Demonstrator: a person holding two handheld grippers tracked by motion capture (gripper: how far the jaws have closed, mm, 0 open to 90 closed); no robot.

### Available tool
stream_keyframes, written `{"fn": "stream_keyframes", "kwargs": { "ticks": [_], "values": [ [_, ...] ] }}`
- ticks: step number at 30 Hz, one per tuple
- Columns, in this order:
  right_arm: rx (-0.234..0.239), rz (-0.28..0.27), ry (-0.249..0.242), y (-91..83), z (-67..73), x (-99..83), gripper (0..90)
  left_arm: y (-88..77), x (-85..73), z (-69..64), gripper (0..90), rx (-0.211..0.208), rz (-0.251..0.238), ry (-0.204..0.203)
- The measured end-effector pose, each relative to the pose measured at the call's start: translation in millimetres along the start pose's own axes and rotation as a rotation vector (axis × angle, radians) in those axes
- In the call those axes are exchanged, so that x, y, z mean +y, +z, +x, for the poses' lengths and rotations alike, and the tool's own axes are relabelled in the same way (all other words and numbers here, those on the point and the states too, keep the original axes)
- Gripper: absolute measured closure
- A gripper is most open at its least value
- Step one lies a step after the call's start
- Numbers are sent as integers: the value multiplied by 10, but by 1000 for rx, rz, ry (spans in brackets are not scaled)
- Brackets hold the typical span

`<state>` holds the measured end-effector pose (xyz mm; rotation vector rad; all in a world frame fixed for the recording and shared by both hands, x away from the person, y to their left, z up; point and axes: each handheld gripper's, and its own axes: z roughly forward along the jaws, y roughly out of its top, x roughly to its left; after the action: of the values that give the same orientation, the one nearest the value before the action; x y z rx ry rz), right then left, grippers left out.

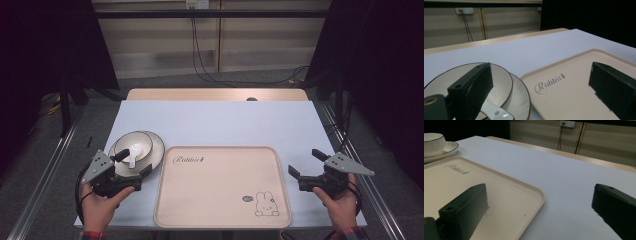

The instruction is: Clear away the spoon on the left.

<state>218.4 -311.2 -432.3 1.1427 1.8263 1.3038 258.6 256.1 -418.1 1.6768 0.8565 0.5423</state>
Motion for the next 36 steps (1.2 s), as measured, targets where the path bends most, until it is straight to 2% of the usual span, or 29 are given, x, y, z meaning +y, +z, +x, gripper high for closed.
{"fn": "stream_keyframes", "kwargs": {
  "ticks": [3,10,16,17,21,22,27,29,31,32,36],
  "values": [
    [0,4,-5,27,5,-2,2,-22,-5,10,64,5,-2,10],
    [11,24,-16,88,2,-5,2,-48,-44,18,65,26,9,-6],
    [7,22,-18,113,1,-4,2,-83,-73,34,68,34,27,9],
    [6,23,-18,117,-3,-3,3,-99,-77,29,69,49,24,2],
    [10,28,-25,136,-4,-4,3,-120,-103,51,70,57,36,-1],
    [14,30,-23,144,-2,-5,4,-117,-118,56,70,58,34,-14],
    [7,35,-27,163,-6,-8,5,-135,-161,92,83,79,57,2],
    [7,32,-29,161,-5,-8,4,-148,-185,113,86,105,76,14],
    [9,36,-27,158,-9,-9,4,-143,-198,118,97,99,66,8],
    [6,37,-29,156,-11,-10,5,-152,-212,128,102,118,71,2],
    [6,37,-23,160,-13,-13,5,-154,-234,144,136,120,76,5]
  ]
}}
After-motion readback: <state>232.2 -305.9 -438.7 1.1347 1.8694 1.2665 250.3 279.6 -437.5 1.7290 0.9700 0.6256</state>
